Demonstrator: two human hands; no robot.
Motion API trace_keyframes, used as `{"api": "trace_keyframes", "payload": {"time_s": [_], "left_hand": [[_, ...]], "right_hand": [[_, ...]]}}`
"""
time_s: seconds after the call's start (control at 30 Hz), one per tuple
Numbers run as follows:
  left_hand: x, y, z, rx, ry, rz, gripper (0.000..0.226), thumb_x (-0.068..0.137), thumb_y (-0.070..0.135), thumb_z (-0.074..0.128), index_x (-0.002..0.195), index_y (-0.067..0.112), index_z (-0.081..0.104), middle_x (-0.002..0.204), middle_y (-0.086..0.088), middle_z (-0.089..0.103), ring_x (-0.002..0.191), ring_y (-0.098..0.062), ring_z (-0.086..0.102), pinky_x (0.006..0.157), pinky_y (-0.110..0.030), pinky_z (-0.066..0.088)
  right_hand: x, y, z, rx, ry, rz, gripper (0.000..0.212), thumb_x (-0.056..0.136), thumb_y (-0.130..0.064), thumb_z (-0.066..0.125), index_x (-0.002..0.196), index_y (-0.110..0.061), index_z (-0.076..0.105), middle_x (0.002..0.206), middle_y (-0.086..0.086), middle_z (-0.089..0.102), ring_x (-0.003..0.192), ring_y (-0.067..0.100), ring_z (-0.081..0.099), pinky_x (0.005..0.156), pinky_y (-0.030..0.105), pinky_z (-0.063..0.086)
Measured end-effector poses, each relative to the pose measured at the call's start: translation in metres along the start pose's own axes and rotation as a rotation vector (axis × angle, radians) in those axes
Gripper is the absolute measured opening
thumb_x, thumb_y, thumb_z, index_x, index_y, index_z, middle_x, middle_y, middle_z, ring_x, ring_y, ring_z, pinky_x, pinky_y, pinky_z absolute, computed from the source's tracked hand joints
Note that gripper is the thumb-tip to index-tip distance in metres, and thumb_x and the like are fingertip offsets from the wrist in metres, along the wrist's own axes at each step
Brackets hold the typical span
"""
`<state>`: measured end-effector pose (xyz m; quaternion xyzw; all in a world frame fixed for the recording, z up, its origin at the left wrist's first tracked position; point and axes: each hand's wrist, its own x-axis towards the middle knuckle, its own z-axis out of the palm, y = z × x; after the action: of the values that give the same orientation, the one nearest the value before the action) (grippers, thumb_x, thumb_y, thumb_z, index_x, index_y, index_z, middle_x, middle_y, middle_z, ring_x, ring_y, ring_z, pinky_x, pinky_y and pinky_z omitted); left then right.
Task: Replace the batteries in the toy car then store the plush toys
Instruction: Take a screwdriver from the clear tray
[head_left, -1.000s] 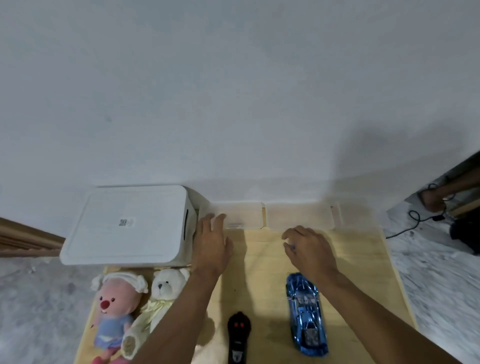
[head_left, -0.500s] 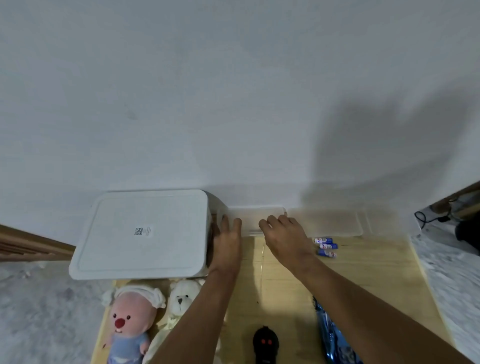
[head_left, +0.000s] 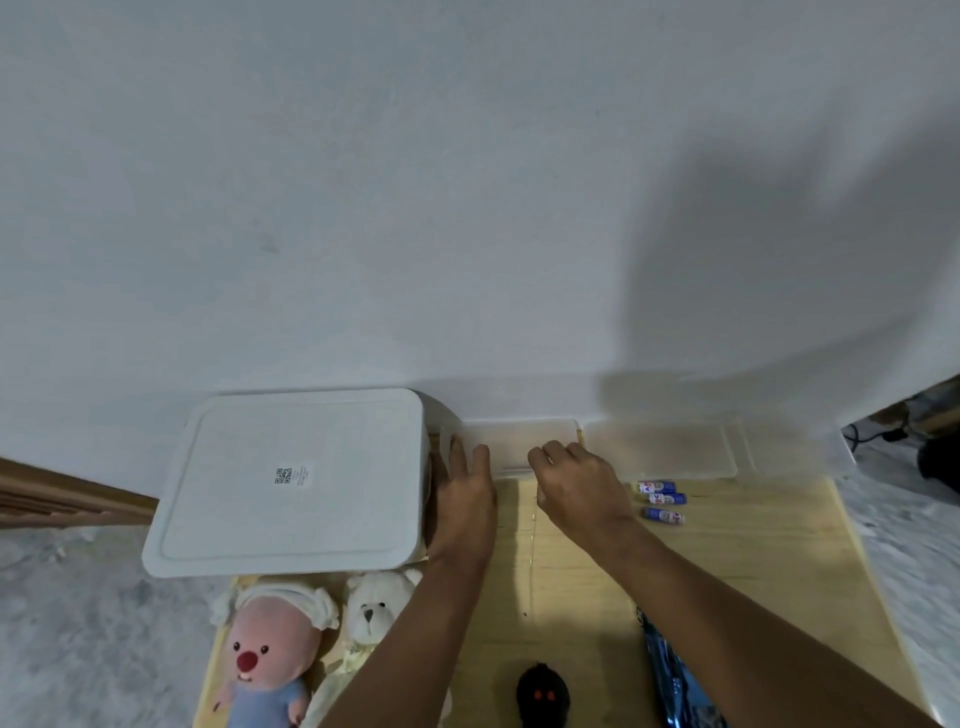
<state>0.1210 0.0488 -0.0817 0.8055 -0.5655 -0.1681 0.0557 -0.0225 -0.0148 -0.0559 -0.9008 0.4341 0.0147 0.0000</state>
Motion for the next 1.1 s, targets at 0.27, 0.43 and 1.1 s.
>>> {"api": "trace_keyframes", "payload": {"time_s": [0.27,0.43,1.1], "left_hand": [[-0.003,0.011,-0.014,-0.184,0.042,-0.096,0.043,0.103,0.023,0.056,0.141,0.022,0.035,0.165,-0.011,0.012,0.118,-0.032,0.059,0.088,-0.04,0.058],[-0.005,0.011,-0.013,-0.104,0.149,-0.038,0.078,0.098,0.024,0.066,0.154,0.037,0.013,0.167,-0.008,-0.007,0.122,-0.035,0.061,0.079,-0.039,0.064],[-0.008,0.01,-0.023,-0.013,0.204,0.051,0.119,0.091,0.03,0.076,0.159,0.042,-0.02,0.164,-0.013,-0.037,0.096,-0.039,0.072,0.061,-0.045,0.065]], "right_hand": [[-0.002,0.007,-0.007,0.168,0.166,0.04,0.034,0.064,-0.008,0.076,0.096,-0.016,0.07,0.085,0.001,0.072,0.075,0.024,0.064,0.061,0.031,0.054],[-0.005,0.023,-0.022,0.403,0.275,0.155,0.022,0.078,-0.023,0.079,0.096,-0.019,0.067,0.09,-0.005,0.067,0.076,0.016,0.063,0.062,0.02,0.04],[0.016,0.008,0.001,0.488,-0.072,0.199,0.02,0.095,-0.021,0.063,0.113,-0.023,0.073,0.109,0.0,0.072,0.101,0.024,0.068,0.081,0.034,0.054]]}}
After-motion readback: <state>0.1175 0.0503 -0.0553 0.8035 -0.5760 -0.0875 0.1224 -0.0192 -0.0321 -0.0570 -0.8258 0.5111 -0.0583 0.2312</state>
